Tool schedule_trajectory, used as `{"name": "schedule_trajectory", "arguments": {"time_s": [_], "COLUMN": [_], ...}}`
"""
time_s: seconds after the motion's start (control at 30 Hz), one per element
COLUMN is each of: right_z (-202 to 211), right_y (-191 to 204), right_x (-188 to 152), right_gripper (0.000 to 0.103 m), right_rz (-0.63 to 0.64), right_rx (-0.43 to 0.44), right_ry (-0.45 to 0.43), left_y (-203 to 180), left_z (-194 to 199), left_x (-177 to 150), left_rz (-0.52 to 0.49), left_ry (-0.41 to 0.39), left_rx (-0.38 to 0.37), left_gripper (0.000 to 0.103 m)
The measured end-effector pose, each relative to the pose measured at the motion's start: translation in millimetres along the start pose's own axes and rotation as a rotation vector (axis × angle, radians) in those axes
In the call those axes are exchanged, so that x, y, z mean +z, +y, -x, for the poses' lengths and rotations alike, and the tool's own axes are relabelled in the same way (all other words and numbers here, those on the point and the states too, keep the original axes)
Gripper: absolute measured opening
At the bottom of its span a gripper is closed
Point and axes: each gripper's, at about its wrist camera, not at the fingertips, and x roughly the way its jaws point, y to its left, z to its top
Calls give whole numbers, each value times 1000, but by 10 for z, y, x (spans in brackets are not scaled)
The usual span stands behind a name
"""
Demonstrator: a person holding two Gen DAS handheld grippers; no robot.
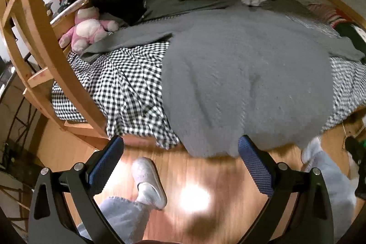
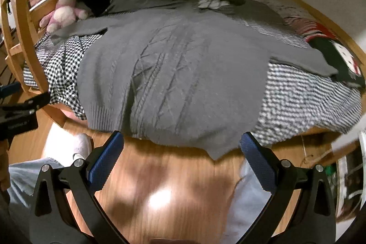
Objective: Fold large clothes
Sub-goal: 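Move both grippers down toward the grey sweater on the bed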
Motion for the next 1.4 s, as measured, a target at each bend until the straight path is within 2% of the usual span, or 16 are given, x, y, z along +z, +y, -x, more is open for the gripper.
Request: {"name": "schedule_trajectory", "arguments": {"time_s": [0.23,0.37,0.4,0.57,0.7,0.87,0.97,1.07,1.1,1.17,1.27,1.33,1.4], "right_z": [-562,-829,-882,-1116,-1318,-1561,-1701,-1882,-1930,-2063,-2207,-2307,-2428], "right_y": [188,198,197,315,513,801,1013,1299,1366,1585,1903,2054,2190], "right_x": [588,910,983,1381,1688,2056,2249,2438,2473,2560,2596,2620,2669], "right_gripper": [100,100,100,100,100,100,100,100,100,100,100,100,100], "right_rz": [75,89,87,90,126,176,220,285,302,362,467,508,514], "right_rx": [54,64,66,74,68,73,89,142,160,199,204,198,233], "right_ry": [21,14,10,-2,-3,-1,-10,-35,-44,-72,-119,-112,-84], "left_y": [212,265,286,544,929,1302,1543,1791,1883,2139,2377,2500,2603], "left_z": [-456,-630,-670,-978,-1363,-1892,-2235,-2531,-2623,-2846,-3116,-3252,-3330], "left_x": [496,720,760,1091,1426,1747,1893,2002,2038,2107,2208,2231,2220], "left_rz": [83,80,48,86,197,324,376,456,492,612,711,764,804], "left_ry": [15,21,7,31,51,100,137,165,165,168,178,177,158], "left_rx": [37,60,31,4,-67,-114,-122,-148,-158,-122,-162,-171,-182], "left_gripper": [99,99,99,99,99,99,99,99,99,99,99,99,99]}}
